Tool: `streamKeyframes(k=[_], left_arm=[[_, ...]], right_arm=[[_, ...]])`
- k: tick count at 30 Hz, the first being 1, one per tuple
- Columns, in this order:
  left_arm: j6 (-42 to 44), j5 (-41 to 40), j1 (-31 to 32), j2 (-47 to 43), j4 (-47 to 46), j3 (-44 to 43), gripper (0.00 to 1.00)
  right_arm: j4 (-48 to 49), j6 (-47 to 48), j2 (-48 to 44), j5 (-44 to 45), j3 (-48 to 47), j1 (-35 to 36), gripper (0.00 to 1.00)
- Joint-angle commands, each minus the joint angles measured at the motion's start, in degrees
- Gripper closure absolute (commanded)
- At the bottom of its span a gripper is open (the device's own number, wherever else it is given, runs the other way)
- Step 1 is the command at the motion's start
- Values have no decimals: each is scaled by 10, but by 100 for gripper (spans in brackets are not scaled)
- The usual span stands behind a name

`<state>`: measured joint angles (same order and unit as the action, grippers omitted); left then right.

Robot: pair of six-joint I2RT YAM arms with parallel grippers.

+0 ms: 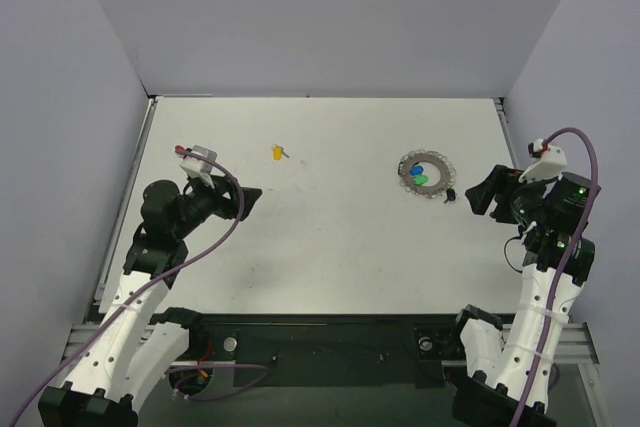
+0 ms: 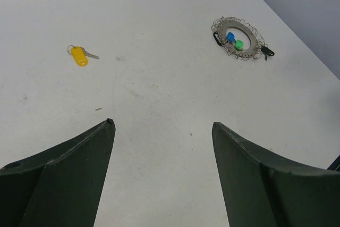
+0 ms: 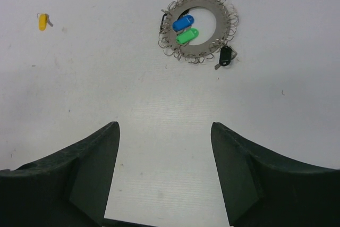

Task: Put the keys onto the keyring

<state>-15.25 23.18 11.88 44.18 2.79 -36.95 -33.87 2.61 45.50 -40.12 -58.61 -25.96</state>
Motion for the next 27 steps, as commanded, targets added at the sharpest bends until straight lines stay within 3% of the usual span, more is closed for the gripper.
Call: streamKeyframes(k=[1, 6, 10, 18, 27], left_arm=[[24, -7, -1, -23, 3, 2, 16], [29, -12, -3, -24, 9, 0, 16], [35, -21, -2, -26, 16, -1, 16], [36, -30, -3, -25, 19, -1, 16], [23, -38, -5, -26, 17, 0, 13]], right_arm=[[28, -74, -11, 67, -3, -4, 32], [21, -37, -4, 29, -9, -6, 27], [42, -70, 13, 10, -3, -6, 24], [91, -170, 36, 111, 3, -6, 17], [122, -178, 23, 88, 32, -6, 17]])
